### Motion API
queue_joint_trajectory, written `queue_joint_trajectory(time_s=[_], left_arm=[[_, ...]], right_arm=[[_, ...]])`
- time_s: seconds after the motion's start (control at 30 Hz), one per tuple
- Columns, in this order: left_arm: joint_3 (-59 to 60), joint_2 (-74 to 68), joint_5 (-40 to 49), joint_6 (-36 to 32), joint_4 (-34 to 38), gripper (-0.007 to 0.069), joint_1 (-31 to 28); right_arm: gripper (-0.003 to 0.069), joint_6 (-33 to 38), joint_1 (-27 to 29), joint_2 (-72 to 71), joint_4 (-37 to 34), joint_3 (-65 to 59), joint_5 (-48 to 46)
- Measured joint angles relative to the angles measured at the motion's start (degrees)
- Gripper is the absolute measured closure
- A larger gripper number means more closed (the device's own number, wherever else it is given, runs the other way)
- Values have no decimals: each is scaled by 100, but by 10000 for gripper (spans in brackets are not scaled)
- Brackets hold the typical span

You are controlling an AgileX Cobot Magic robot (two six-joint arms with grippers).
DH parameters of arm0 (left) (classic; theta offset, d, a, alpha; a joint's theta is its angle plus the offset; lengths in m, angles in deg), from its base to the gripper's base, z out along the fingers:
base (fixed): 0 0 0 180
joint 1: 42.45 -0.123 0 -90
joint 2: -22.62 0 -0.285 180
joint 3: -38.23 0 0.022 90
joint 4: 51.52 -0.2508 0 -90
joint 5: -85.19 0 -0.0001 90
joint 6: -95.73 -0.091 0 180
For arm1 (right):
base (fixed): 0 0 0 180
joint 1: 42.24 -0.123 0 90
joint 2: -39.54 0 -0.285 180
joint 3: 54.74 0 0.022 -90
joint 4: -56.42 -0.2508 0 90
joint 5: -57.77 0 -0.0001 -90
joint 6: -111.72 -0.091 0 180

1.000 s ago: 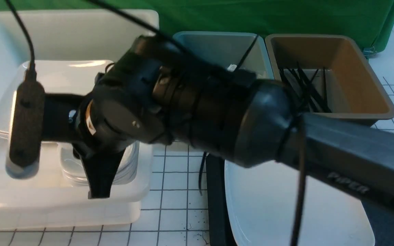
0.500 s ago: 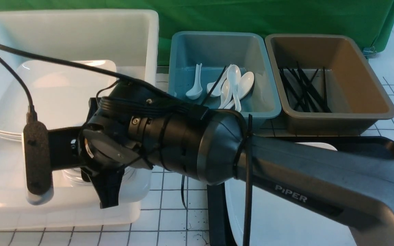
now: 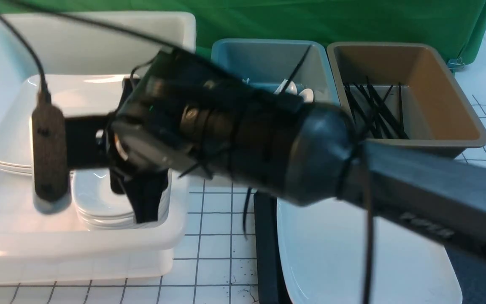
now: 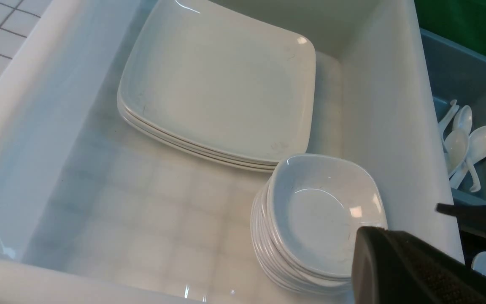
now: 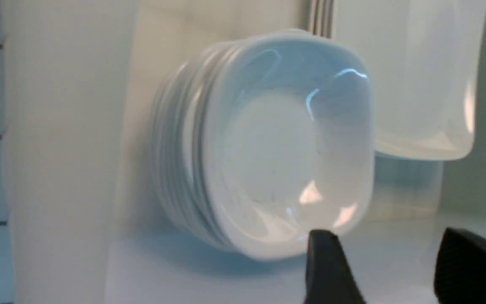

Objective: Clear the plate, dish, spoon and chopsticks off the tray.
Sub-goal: Use the right arm to put the small plate into the large storage box on the left, then use the left arm to grab a plate from the dinner plate

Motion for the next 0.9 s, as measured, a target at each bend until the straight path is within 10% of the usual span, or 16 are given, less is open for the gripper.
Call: queue_joint_trajectory(time_s=[0.17,0.4,0.9], left_arm=[[0,0,0,-6,78,605,0],[0,-100,-97,-1105,1386,605,0],[-65,-1881,401,-3328,4405,605,398]], right_arm=[[347,-438,0,-536,380,0,-716],[635,-1782,67,-1689,902,-68,-1884],[641,-4366,973,-5825,597,-2700,-2022]])
